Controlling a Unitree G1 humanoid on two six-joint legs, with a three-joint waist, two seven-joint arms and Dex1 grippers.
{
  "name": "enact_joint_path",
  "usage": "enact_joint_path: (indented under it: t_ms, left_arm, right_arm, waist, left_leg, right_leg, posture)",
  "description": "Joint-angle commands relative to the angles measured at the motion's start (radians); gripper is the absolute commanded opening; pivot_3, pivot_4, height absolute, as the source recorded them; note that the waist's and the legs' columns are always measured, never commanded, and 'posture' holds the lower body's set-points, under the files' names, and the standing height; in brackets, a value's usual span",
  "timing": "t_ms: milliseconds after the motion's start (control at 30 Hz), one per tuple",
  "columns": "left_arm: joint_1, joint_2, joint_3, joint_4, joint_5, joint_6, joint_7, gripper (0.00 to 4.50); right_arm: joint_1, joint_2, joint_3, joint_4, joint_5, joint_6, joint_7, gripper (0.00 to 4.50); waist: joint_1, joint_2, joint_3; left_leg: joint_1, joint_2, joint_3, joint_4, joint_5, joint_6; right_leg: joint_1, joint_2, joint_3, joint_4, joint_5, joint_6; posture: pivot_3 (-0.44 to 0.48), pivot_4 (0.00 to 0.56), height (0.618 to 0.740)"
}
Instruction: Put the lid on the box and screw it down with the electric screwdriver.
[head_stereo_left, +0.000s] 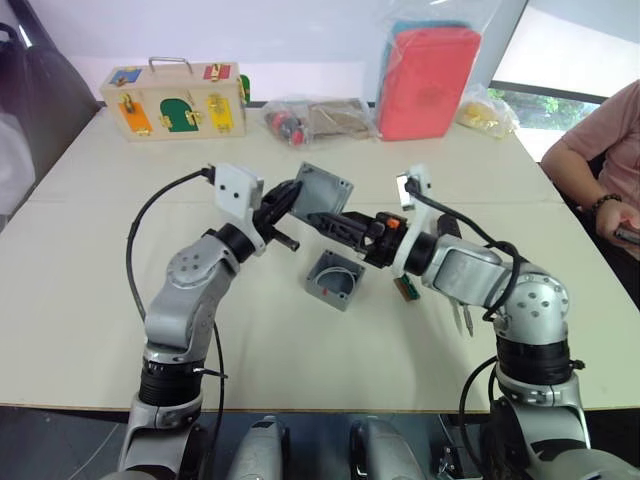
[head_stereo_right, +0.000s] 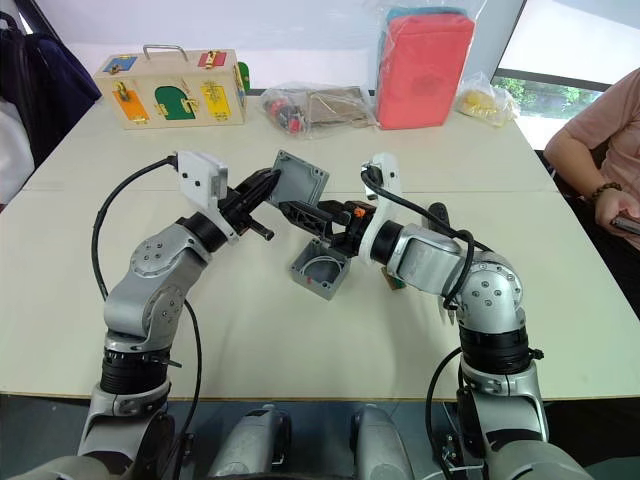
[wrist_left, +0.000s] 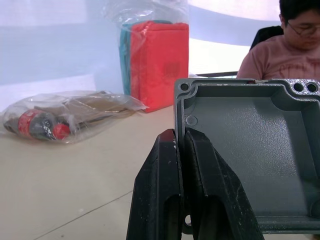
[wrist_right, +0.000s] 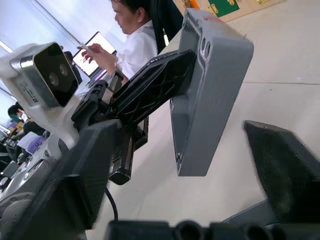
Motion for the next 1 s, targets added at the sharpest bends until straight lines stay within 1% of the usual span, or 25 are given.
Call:
enact_joint_path:
  t_ms: [33, 67, 100, 200, 233, 267, 467, 533, 567, 600, 633, 667, 700, 733, 767, 833, 867, 933, 1000]
  left_arm:
    - [-0.003, 0.006, -0.003, -0.029, -0.005, -0.034, 0.01, 0.0]
    - [0.0, 0.008, -0.003, -0.027, -0.003, -0.037, 0.011, 0.0]
    - [0.001, 0.009, -0.004, -0.026, -0.002, -0.039, 0.012, 0.0]
    - [0.008, 0.016, -0.002, -0.023, -0.002, -0.047, 0.011, 0.0]
    - [0.01, 0.019, -0.003, -0.023, -0.001, -0.048, 0.012, 0.0]
    - [0.011, 0.021, -0.003, -0.023, -0.001, -0.049, 0.013, 0.0]
    - [0.026, 0.058, -0.007, -0.019, -0.009, -0.041, -0.012, 0.0]
    - [0.034, 0.096, 0.005, -0.028, -0.052, -0.016, -0.064, 0.68]
    - [0.041, 0.132, 0.01, -0.037, -0.089, 0.009, -0.113, 0.99]
    - [0.053, 0.185, 0.017, -0.05, -0.13, 0.03, -0.184, 1.39]
    - [0.062, 0.234, 0.029, -0.062, -0.172, 0.06, -0.239, 1.69]
    - [0.067, 0.269, 0.036, -0.065, -0.2, 0.079, -0.272, 2.24]
    - [0.068, 0.301, 0.043, -0.068, -0.225, 0.096, -0.301, 2.57]
    - [0.07, 0.346, 0.052, -0.065, -0.25, 0.117, -0.342, 2.98]
    - [0.07, 0.402, 0.063, -0.055, -0.268, 0.129, -0.397, 3.41]
    - [0.054, 0.486, 0.078, -0.027, -0.291, 0.145, -0.472, 4.23]
    - [0.041, 0.513, 0.081, -0.011, -0.301, 0.153, -0.494, 4.42]
    - [0.02, 0.558, 0.08, 0.015, -0.321, 0.17, -0.539, 4.42]
    - [0.011, 0.604, 0.068, 0.04, -0.322, 0.153, -0.612, 4.42]
  right_arm:
    - [-0.026, 0.002, -0.025, -0.014, 0.007, -0.016, 0.022, 2.68]
    - [-0.028, -0.003, -0.028, -0.012, 0.006, -0.015, 0.029, 2.38]
    - [-0.03, -0.007, -0.031, -0.011, 0.006, -0.014, 0.034, 1.92]
    - [-0.033, -0.02, -0.039, -0.013, 0.005, -0.013, 0.05, 0.81]
    - [-0.034, -0.023, -0.042, -0.013, 0.007, -0.013, 0.053, 0.37]
    - [-0.034, -0.025, -0.046, -0.013, 0.009, -0.013, 0.055, 0.15]
    - [-0.042, -0.04, -0.054, -0.024, 0.002, -0.023, 0.089, 0.15]
    - [-0.051, -0.073, -0.039, -0.052, -0.065, -0.042, 0.146, 0.15]
    - [-0.049, -0.128, 0.006, -0.094, -0.174, -0.079, 0.215, 0.15]
    - [-0.042, -0.207, 0.085, -0.134, -0.339, -0.148, 0.285, 0.15]
    - [-0.03, -0.284, 0.167, -0.163, -0.501, -0.232, 0.352, 0.15]
    - [-0.021, -0.331, 0.222, -0.174, -0.612, -0.298, 0.4, 0.15]
    - [-0.009, -0.368, 0.269, -0.176, -0.712, -0.377, 0.448, 0.15]
    - [0.01, -0.412, 0.324, -0.156, -0.853, -0.514, 0.504, 0.15]
    - [0.032, -0.442, 0.368, -0.111, -1.011, -0.707, 0.542, 0.15]
    - [0.061, -0.47, 0.414, -0.019, -1.233, -0.996, 0.574, 0.15]
    - [0.065, -0.472, 0.424, 0.024, -1.314, -1.099, 0.57, 0.15]
    - [0.062, -0.464, 0.43, 0.104, -1.452, -1.276, 0.539, 0.15]
    - [0.061, -0.462, 0.439, 0.193, -1.586, -1.471, 0.498, 0.15]
  waist:
    - [0.0, 0.0, 0.0]
    - [-0.001, 0.0, 0.0]
    - [-0.001, 0.0, 0.0]
    - [-0.001, 0.0, 0.0]
    - [-0.001, 0.0, 0.0]
    - [-0.001, 0.0, 0.0]
    - [-0.002, 0.0, 0.0]
    - [-0.003, 0.0, 0.0]
    - [-0.003, 0.001, 0.001]
    - [-0.004, 0.002, 0.001]
    - [-0.005, 0.002, 0.001]
    - [-0.007, 0.002, 0.001]
    - [-0.011, 0.002, 0.001]
    - [-0.014, 0.002, 0.001]
    - [-0.017, 0.002, 0.001]
    - [-0.021, 0.002, 0.001]
    - [-0.022, 0.002, 0.001]
    - [-0.023, 0.002, 0.001]
    - [-0.023, 0.002, 0.001]
  left_leg:
    - [0.0, 0.0, 0.0, 0.0, 0.0, 0.0]
    - [0.0, 0.0, 0.0, 0.0, 0.0, 0.0]
    - [0.0, 0.0, 0.0, 0.0, 0.0, 0.0]
    - [0.0, 0.0, 0.0, 0.0, 0.0, 0.0]
    - [0.0, 0.0, 0.0, 0.0, 0.0, 0.0]
    - [0.0, 0.0, 0.0, 0.0, 0.0, 0.0]
    - [0.0, 0.0, 0.0, 0.0, 0.0, 0.0]
    - [0.0, 0.0, 0.0, 0.0, 0.0, 0.0]
    - [0.0, 0.0, 0.0, 0.0, 0.0, 0.0]
    - [0.0, 0.0, 0.0, 0.0, 0.0, 0.0]
    - [-0.001, 0.0, 0.0, -0.001, 0.0, 0.0]
    - [-0.002, 0.0, 0.0, -0.001, 0.0, 0.0]
    - [-0.004, 0.0, 0.0, -0.001, 0.0, 0.0]
    - [-0.006, 0.0, 0.0, -0.001, 0.0, 0.0]
    - [-0.007, 0.0, 0.0, -0.001, 0.0, 0.0]
    - [-0.009, 0.0, 0.0, 0.0, 0.0, 0.0]
    - [-0.009, 0.0, 0.001, 0.0, 0.0, -0.001]
    - [-0.01, 0.0, 0.002, 0.0, 0.001, -0.002]
    - [-0.011, 0.0, 0.002, 0.0, 0.002, -0.003]
  right_leg:
    - [0.0, 0.0, 0.0, 0.0, 0.0, 0.0]
    - [0.0, 0.0, 0.0, 0.0, 0.0, 0.0]
    - [0.0, 0.0, 0.0, 0.0, 0.0, 0.0]
    - [0.0, 0.0, 0.0, 0.0, 0.0, 0.0]
    - [0.0, 0.0, 0.0, 0.0, 0.0, 0.0]
    - [0.0, 0.0, 0.0, 0.0, 0.0, 0.0]
    - [0.0, 0.0, 0.0, 0.0, 0.0, 0.0]
    - [0.0, 0.0, 0.0, 0.0, 0.0, 0.0]
    - [0.0, 0.0, 0.0, 0.0, 0.0, 0.0]
    - [-0.001, 0.0, 0.0, 0.0, 0.0, 0.0]
    - [-0.002, 0.0, 0.0, 0.0, 0.0, 0.0]
    - [-0.003, 0.0, 0.0, 0.0, 0.0, 0.0]
    - [-0.005, 0.001, 0.0, 0.0, 0.0, 0.0]
    - [-0.007, 0.001, -0.001, 0.0, 0.0, 0.0]
    - [-0.008, 0.002, -0.001, 0.0, 0.0, 0.0]
    - [-0.01, 0.002, -0.002, 0.0, 0.0, 0.0]
    - [-0.01, 0.002, -0.002, 0.0, 0.0, 0.0]
    - [-0.012, 0.002, -0.001, 0.001, 0.0, 0.0]
    - [-0.013, 0.001, -0.001, 0.001, 0.0, 0.0]
  posture:
    - [0.0, 0.15, 0.73]
    - [0.0, 0.15, 0.73]
    - [0.0, 0.15, 0.73]
    - [0.0, 0.15, 0.73]
    - [0.0, 0.15, 0.73]
    - [0.0, 0.15, 0.73]
    - [0.0, 0.15, 0.73]
    - [0.0, 0.15, 0.73]
    - [0.0, 0.15, 0.73]
    - [0.0, 0.15, 0.73]
    - [0.0, 0.15, 0.73]
    - [0.0, 0.15, 0.73]
    - [0.0, 0.15, 0.73]
    - [0.0, 0.15, 0.73]
    - [0.0, 0.15, 0.73]
    - [0.0, 0.15, 0.73]
    - [0.0, 0.15, 0.73]
    - [0.0, 0.15, 0.73]
    - [0.0, 0.15, 0.73]
